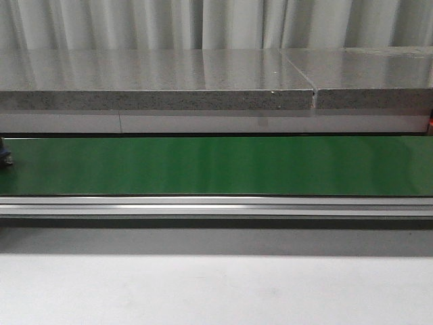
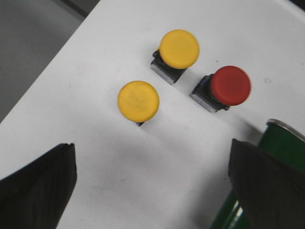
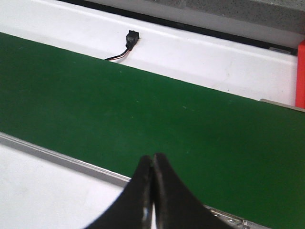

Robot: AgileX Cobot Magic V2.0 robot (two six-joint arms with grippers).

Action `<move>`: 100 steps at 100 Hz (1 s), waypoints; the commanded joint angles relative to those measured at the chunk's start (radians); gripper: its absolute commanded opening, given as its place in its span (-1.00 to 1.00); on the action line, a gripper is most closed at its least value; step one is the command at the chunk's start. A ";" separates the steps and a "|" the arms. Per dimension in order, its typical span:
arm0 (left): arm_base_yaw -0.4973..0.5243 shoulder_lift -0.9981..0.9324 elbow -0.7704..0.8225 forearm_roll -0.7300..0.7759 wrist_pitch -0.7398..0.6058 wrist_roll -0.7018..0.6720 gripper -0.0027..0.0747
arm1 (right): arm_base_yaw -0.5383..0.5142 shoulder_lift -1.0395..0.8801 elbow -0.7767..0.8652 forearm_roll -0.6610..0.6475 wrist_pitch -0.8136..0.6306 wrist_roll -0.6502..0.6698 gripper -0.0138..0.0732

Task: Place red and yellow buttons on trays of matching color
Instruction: 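Lower the red button onto the belt and open the left gripper, then grasp a yellow button beside the belt with the left gripper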

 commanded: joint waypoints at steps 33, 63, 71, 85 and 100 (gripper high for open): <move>0.005 0.127 -0.031 0.011 -0.114 0.000 0.72 | -0.001 -0.009 -0.027 0.019 -0.045 -0.006 -0.84; 0.005 0.230 -0.113 0.024 -0.121 0.000 0.72 | -0.001 -0.009 -0.027 0.019 -0.045 -0.006 -0.84; 0.005 0.247 -0.134 0.029 -0.121 0.000 0.72 | -0.001 -0.009 -0.027 0.019 -0.045 -0.006 -0.84; 0.005 0.268 -0.145 0.036 -0.127 0.000 0.72 | -0.001 -0.009 -0.027 0.019 -0.045 -0.006 -0.84; 0.005 0.286 -0.145 0.036 -0.138 0.000 0.72 | -0.001 -0.009 -0.027 0.019 -0.045 -0.006 -0.84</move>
